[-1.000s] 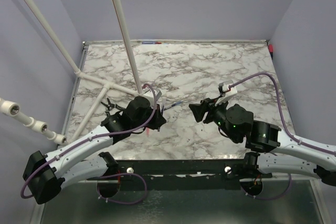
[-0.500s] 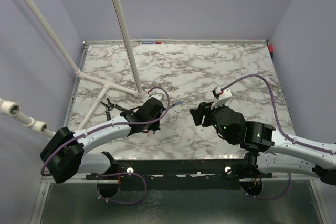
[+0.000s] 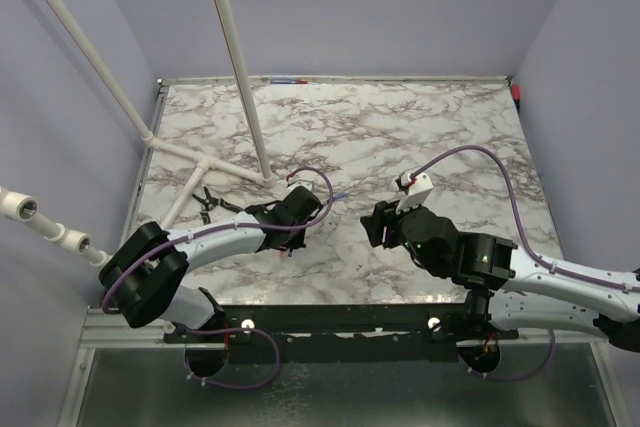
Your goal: Insert the pens into the pen caps
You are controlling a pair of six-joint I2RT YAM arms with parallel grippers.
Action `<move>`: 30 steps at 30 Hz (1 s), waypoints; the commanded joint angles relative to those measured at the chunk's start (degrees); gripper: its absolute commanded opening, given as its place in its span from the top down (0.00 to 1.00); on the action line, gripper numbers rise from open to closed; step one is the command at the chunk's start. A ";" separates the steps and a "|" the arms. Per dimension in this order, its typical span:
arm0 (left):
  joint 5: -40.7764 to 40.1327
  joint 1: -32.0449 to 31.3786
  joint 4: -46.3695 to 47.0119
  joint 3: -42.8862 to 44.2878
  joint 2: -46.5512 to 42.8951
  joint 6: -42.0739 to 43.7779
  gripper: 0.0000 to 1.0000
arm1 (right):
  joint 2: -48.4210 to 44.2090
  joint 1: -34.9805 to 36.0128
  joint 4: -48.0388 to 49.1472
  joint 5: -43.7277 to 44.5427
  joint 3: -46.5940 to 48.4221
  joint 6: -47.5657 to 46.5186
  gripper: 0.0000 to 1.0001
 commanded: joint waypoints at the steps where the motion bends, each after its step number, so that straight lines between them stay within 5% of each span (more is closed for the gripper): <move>1: -2.04 0.50 -0.75 1.63 1.62 -1.01 0.95 | -1.48 0.32 -1.44 -1.49 -1.45 0.81 0.42; 21: -1.81 1.78 -0.35 2.34 4.06 -1.24 0.71 | -5.42 0.32 -3.90 -2.09 -3.42 2.09 0.41; 30: -3.26 1.74 -7.54 11.54 -0.80 4.60 0.59 | -4.62 0.32 -4.76 -1.83 -2.31 1.87 0.41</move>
